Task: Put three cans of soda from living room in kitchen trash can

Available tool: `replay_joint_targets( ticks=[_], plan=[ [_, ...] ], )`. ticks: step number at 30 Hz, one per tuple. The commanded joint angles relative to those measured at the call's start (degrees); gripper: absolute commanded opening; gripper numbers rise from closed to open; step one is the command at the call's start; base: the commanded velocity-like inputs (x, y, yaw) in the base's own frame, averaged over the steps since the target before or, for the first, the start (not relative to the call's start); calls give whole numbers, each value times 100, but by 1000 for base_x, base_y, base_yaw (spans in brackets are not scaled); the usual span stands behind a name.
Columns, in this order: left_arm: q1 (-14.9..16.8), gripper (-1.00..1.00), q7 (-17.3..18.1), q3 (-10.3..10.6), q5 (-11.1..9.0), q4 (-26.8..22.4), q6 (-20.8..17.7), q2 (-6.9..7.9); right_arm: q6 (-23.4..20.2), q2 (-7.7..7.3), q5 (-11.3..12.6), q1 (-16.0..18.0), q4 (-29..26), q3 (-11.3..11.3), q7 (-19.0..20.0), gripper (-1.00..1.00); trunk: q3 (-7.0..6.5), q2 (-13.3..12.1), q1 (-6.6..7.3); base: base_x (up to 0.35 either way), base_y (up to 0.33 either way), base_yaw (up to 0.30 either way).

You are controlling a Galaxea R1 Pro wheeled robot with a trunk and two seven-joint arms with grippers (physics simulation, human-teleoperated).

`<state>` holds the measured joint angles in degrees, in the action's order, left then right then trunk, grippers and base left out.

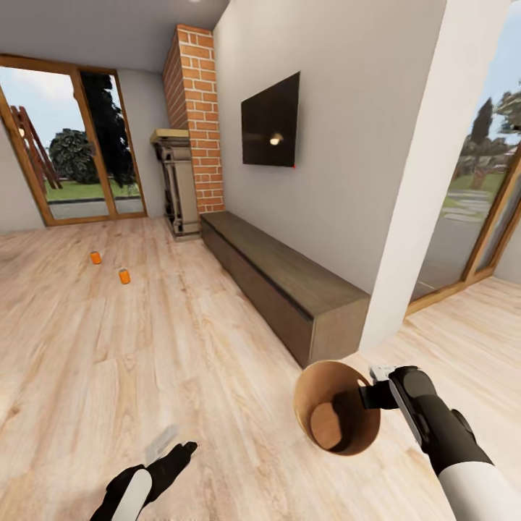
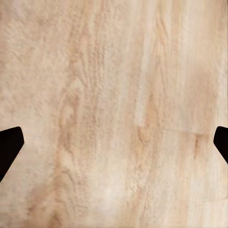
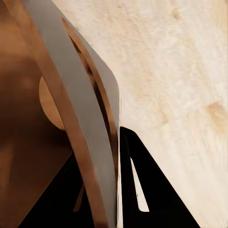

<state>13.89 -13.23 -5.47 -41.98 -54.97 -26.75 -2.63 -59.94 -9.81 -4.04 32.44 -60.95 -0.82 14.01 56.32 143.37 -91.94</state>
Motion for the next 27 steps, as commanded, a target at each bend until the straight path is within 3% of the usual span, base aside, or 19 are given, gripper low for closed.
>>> replay_joint_targets(
  ticks=[1,8,10,13,16,19,27],
  plan=[
    [0,100,-1,1,-8,2,1,0,-6,10,78,5,1,-1,23,-100,-1,0,1,0,1,298],
    [1,100,-11,-53,-48,-81,24,-1,-6,144,89,50,4,-7,22,-100,-1,0,1,0,0,298],
    [-100,100,-6,-238,-60,-331,80,-1,-6,311,67,65,4,-7,17,-100,-1,0,1,0,0,298],
    [-336,100,-11,-483,-65,-751,86,-3,-6,408,62,85,4,-13,15,-100,-1,0,1,0,0,298],
    [-457,100,-1,-659,-71,-929,104,-24,-6,525,62,93,4,-199,14,-100,-1,0,1,0,0,298],
    [-498,100,-5,-717,-73,-982,111,-36,-6,583,56,92,7,-395,6,-100,-1,0,1,0,0,298],
    [-518,100,5,-707,-66,-1005,104,-39,-6,611,61,90,13,-485,-12,-100,-1,0,1,0,0,298]
  ],
)
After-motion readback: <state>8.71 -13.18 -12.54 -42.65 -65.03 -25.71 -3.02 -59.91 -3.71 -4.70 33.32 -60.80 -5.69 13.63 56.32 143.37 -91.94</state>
